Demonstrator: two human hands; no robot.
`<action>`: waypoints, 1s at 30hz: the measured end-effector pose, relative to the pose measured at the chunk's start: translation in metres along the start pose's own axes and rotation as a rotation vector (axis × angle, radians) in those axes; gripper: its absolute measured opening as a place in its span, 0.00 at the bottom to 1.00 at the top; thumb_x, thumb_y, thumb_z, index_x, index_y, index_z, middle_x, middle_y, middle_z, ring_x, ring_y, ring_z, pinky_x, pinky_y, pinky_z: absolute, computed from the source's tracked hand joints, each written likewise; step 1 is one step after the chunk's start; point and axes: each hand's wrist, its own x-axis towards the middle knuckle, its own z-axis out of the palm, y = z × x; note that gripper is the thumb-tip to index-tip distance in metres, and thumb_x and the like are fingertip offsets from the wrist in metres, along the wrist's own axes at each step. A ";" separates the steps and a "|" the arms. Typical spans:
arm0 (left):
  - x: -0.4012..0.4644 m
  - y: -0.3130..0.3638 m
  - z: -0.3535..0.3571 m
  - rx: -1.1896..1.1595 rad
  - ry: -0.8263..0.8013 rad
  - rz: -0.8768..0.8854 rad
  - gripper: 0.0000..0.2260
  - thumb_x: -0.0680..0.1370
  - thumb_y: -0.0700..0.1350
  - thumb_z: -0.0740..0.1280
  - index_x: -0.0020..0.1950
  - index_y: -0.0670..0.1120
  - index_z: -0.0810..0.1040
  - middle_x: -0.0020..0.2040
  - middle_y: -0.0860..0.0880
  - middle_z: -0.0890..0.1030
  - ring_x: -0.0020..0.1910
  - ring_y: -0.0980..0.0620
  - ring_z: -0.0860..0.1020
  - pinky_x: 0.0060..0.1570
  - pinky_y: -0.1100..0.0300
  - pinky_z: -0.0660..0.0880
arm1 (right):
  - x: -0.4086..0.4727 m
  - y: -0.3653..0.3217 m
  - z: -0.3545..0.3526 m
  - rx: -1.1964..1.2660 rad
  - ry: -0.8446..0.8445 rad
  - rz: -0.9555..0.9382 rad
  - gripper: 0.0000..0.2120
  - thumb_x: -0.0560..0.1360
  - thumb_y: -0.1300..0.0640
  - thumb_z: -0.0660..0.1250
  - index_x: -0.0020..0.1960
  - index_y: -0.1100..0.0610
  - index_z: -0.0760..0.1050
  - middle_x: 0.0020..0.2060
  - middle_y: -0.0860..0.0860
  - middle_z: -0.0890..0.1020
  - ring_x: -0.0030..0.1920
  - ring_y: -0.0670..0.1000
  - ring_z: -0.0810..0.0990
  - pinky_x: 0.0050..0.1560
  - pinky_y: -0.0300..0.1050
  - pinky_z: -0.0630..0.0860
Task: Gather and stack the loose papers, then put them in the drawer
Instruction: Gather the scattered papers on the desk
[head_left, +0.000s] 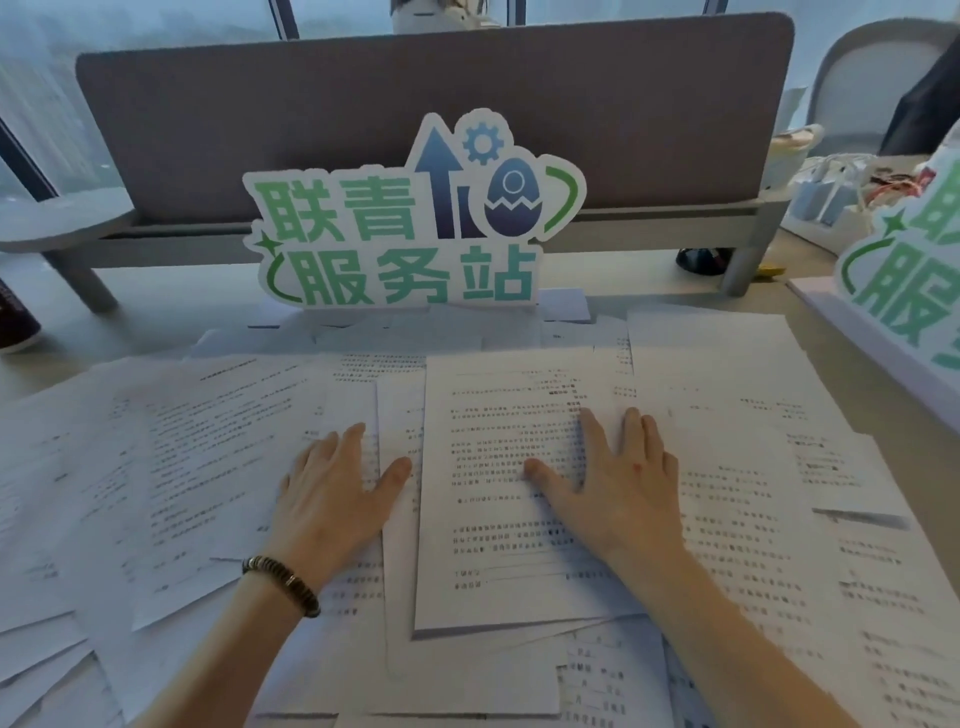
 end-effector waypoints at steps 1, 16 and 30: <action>-0.001 0.001 -0.001 -0.050 0.004 0.002 0.34 0.77 0.64 0.59 0.78 0.50 0.56 0.77 0.47 0.62 0.76 0.45 0.58 0.74 0.46 0.59 | -0.001 0.000 -0.001 0.002 0.002 -0.002 0.46 0.71 0.22 0.46 0.81 0.46 0.42 0.80 0.58 0.41 0.80 0.59 0.38 0.78 0.57 0.43; -0.003 -0.014 -0.012 -0.013 0.078 -0.019 0.29 0.79 0.63 0.56 0.74 0.46 0.64 0.70 0.42 0.72 0.69 0.40 0.67 0.66 0.46 0.64 | -0.003 -0.006 -0.009 -0.014 -0.060 -0.053 0.41 0.74 0.30 0.58 0.80 0.46 0.49 0.80 0.59 0.48 0.80 0.60 0.45 0.78 0.58 0.49; -0.014 0.000 -0.014 -1.057 -0.234 -0.114 0.14 0.77 0.45 0.70 0.61 0.41 0.79 0.52 0.41 0.85 0.49 0.42 0.85 0.53 0.43 0.80 | -0.011 -0.012 -0.001 0.003 -0.041 -0.067 0.44 0.74 0.26 0.51 0.81 0.48 0.47 0.80 0.59 0.43 0.80 0.60 0.40 0.78 0.56 0.43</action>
